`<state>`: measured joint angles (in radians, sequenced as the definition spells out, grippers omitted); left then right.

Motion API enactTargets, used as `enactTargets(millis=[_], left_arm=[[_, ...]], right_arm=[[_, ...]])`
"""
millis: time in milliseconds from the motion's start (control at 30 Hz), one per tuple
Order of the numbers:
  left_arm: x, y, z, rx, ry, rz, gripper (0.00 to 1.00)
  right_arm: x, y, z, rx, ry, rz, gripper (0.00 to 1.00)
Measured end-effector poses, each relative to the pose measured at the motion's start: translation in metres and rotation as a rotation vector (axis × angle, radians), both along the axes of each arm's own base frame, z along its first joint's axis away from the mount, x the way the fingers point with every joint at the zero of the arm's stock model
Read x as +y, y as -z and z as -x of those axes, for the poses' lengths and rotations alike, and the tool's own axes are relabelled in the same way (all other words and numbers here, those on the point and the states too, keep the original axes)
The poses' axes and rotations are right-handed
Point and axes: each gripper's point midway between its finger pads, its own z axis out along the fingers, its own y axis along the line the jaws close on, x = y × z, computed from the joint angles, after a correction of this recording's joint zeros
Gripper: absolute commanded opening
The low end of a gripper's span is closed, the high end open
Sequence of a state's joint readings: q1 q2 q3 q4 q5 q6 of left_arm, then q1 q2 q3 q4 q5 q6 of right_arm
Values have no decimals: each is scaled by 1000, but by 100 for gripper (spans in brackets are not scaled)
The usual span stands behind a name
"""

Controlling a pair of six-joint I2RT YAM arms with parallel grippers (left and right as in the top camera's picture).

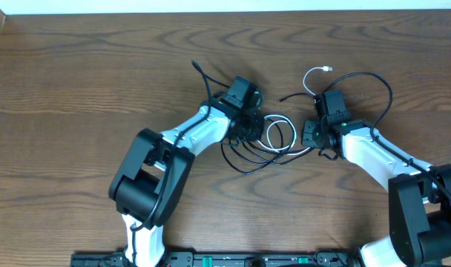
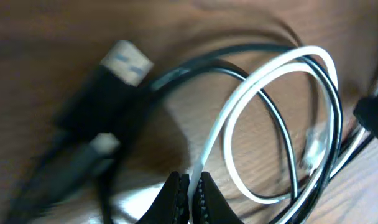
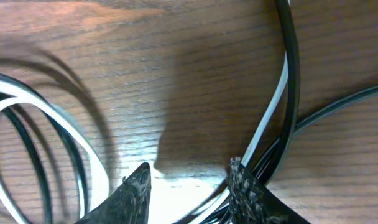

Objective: Untangle cables

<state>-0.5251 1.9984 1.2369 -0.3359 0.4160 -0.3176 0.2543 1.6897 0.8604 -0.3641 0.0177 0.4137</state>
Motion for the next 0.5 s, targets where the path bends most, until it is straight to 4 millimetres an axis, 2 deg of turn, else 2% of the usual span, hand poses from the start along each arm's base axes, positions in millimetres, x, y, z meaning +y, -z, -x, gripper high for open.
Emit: enactTargets(millis=[67,100,233,333,400,500], left_arm=[[10,-9,-9,-16,-30,7,7],[17,-20,-17,-38,-53,19,7],[58,-100,-46,-194,-163,90,8],[97,-143,-52,-260,-251,108,8],[116,-149,-50,-252,-293,97,8],[135,-140,-43,-193,-336,61,8]], right_arm=[[-3,1,2,9,4,13,34],[-4,2,3,14,7,23,35],[-7,2,4,17,12,36,35],[-8,2,4,16,14,39,34],[-9,2,4,16,16,42,34],[-9,2,4,16,16,43,34]])
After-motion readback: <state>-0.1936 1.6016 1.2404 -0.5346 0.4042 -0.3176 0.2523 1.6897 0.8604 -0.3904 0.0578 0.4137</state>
